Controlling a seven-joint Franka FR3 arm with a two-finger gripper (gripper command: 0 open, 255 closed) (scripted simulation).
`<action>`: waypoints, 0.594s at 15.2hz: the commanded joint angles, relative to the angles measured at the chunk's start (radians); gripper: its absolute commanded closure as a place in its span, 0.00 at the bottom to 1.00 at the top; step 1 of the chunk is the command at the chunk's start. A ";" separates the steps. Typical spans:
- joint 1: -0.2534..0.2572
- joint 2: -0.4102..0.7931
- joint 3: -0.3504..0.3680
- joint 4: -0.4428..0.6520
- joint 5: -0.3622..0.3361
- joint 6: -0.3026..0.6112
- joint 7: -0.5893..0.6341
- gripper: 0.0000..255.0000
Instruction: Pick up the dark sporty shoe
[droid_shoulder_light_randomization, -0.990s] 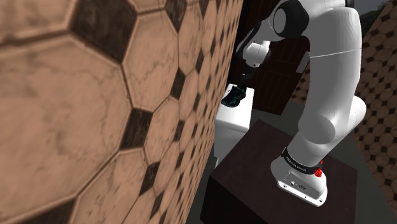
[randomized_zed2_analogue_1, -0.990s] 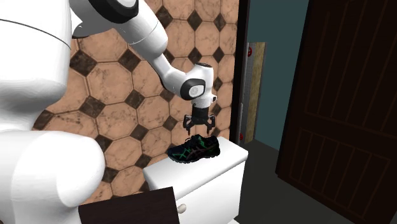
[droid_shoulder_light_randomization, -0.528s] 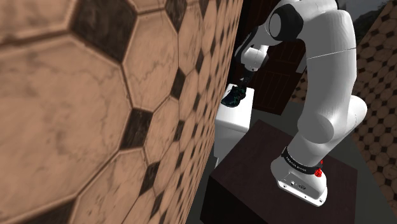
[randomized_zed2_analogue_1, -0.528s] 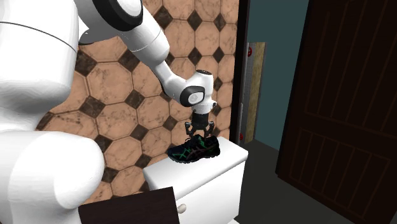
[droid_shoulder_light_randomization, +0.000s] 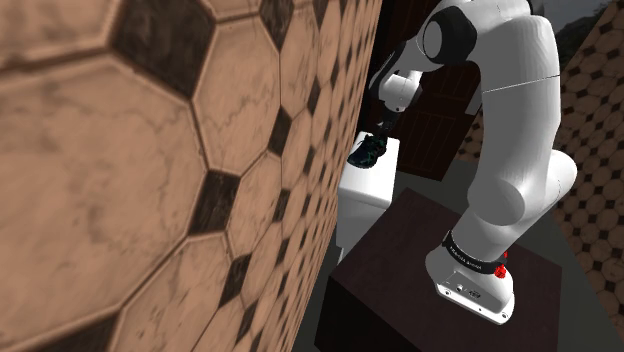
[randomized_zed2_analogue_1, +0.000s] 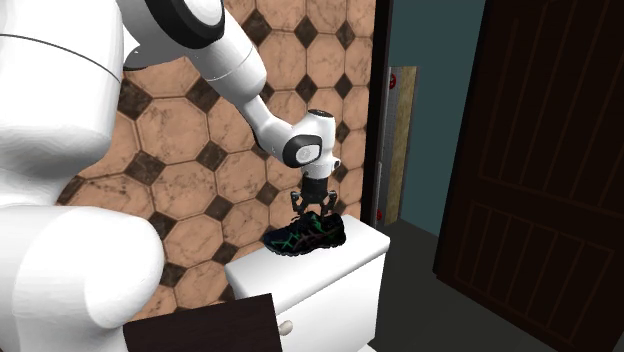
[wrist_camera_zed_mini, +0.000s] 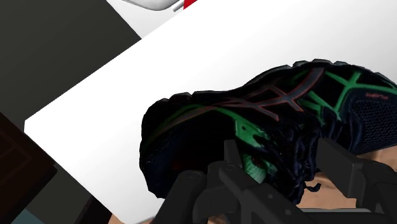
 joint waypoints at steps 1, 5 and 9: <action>-0.001 0.003 0.001 0.000 0.001 0.001 -0.001 1.00; 0.017 -0.038 -0.024 -0.006 -0.032 -0.031 0.024 1.00; 0.034 -0.078 -0.047 -0.009 -0.065 -0.064 0.050 1.00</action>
